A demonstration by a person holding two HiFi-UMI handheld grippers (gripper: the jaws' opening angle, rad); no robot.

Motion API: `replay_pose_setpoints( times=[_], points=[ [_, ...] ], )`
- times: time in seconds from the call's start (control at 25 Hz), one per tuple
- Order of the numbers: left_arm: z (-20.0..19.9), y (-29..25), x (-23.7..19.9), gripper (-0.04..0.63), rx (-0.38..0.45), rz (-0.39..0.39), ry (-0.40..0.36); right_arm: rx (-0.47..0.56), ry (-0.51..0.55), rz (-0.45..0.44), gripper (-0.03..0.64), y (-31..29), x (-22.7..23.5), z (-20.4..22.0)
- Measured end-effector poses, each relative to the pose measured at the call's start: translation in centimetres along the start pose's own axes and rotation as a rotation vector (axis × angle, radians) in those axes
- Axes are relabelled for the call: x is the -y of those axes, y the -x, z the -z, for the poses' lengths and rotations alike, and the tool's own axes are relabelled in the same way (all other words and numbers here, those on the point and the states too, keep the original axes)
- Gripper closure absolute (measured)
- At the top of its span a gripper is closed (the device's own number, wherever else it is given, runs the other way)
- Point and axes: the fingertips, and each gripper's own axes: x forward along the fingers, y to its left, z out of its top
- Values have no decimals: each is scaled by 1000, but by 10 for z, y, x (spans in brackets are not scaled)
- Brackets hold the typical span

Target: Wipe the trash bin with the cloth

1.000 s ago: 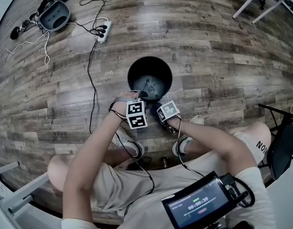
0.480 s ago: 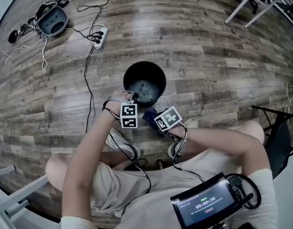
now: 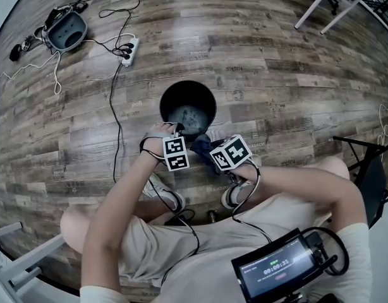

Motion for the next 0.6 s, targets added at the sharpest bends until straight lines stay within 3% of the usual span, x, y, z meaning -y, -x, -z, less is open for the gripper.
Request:
replay_pose_setpoints(
  times=[0.12,0.28,0.36,0.48,0.6],
  points=[
    [-13,0,0,460,6,13,139,22,-13,6,537,-4,7,-3],
    [-33,9,4,472,111,90,291,33,-21,47,537,-7,23,-8],
    [-34,14,3,472,145,97,255,32,-23,53,537,-10,27,-10],
    [-23,14,4,472,141,84,132,24,-19,52,537,-18,27,-11],
    [-16,13,3,472,149,84,86,18,-8,63,537,-29,29,-13]
  ],
)
